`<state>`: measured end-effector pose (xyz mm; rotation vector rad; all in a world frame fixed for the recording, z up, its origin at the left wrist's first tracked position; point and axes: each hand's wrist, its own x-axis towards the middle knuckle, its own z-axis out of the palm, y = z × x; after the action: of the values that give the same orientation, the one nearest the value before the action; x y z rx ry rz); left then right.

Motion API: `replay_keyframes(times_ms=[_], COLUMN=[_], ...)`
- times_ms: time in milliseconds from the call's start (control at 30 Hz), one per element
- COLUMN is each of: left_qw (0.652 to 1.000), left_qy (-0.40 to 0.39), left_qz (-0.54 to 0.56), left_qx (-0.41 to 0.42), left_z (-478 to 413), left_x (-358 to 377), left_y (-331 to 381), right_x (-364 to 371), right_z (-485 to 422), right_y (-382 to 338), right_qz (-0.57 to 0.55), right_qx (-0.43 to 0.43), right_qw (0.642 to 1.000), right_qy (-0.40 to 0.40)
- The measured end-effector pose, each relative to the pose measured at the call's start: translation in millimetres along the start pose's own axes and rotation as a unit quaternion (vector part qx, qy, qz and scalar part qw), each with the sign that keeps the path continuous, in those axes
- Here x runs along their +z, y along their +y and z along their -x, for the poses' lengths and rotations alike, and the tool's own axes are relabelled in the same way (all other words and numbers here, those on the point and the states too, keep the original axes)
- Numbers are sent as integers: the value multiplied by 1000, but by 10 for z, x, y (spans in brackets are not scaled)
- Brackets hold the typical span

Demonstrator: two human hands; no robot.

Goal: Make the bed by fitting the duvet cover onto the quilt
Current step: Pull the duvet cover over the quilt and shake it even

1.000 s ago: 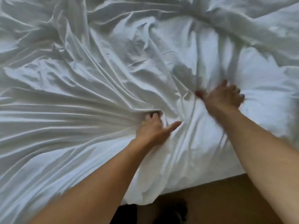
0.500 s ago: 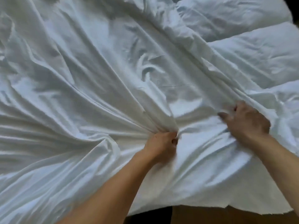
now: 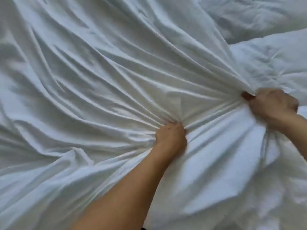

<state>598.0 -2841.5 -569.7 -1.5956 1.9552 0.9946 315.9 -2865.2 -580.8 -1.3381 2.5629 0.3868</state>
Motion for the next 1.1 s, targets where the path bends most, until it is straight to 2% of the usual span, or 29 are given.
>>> replay_keyframes(times_ms=[133,200,233,267,333,367,400,433,467,500,567,667,733,800,867,933,1000,1033,1100], left_qw=[983,988,995,999,993,988,986,990,992,993,992,989,984,958,902,849,811,793,762], left_qy=[-25,-54,-59,-29,86,127,137,114,84,70,82,125,151,245,377,445,430,395,299], left_qz=[129,108,69,27,17,35,43,40,40,42,64,60,53,80,100,106,143,176,297], left_qx=[126,94,49,-8,-78,-85,-80,-77,-82,-83,-73,-52,-76,-126,-187,-265,-370,-429,-492], left_z=[-41,3,31,62,142,149,123,74,11,-51,-139,-177,-81,108,329,654,1007,1211,1447], left_x=[102,203,274,347,449,484,543,630,709,748,760,943,1160,1331,1524,1736,1971,2118,2310], left_y=[707,907,982,1058,1368,1603,1866,2114,2331,2499,2722,2935,3038,3025,2834,2571,2306,2194,1989], right_x=[90,133,131,135,116,114,143,212,261,305,381,506,600,692,756,784,804,791,733], right_z=[-221,-269,-291,-324,-298,-291,-286,-284,-289,-327,-466,-687,-775,-857,-909,-915,-869,-813,-779], right_y=[392,369,351,347,350,363,401,471,575,702,981,1258,1248,1193,1170,1162,1156,1149,1161], right_qz=[-29,-65,-105,-163,-308,-378,-430,-451,-441,-418,-392,-428,-424,-427,-437,-428,-403,-396,-408], right_qx=[4,-17,-24,-23,-2,5,9,4,-15,-42,-57,-2,37,69,78,68,50,31,19], right_qw=[998,994,991,984,948,917,884,859,855,867,893,873,864,858,854,867,889,894,889], right_qy=[-47,-82,-81,-72,-86,-125,-184,-242,-273,-267,-214,-234,-268,-279,-273,-247,-211,-206,-204])
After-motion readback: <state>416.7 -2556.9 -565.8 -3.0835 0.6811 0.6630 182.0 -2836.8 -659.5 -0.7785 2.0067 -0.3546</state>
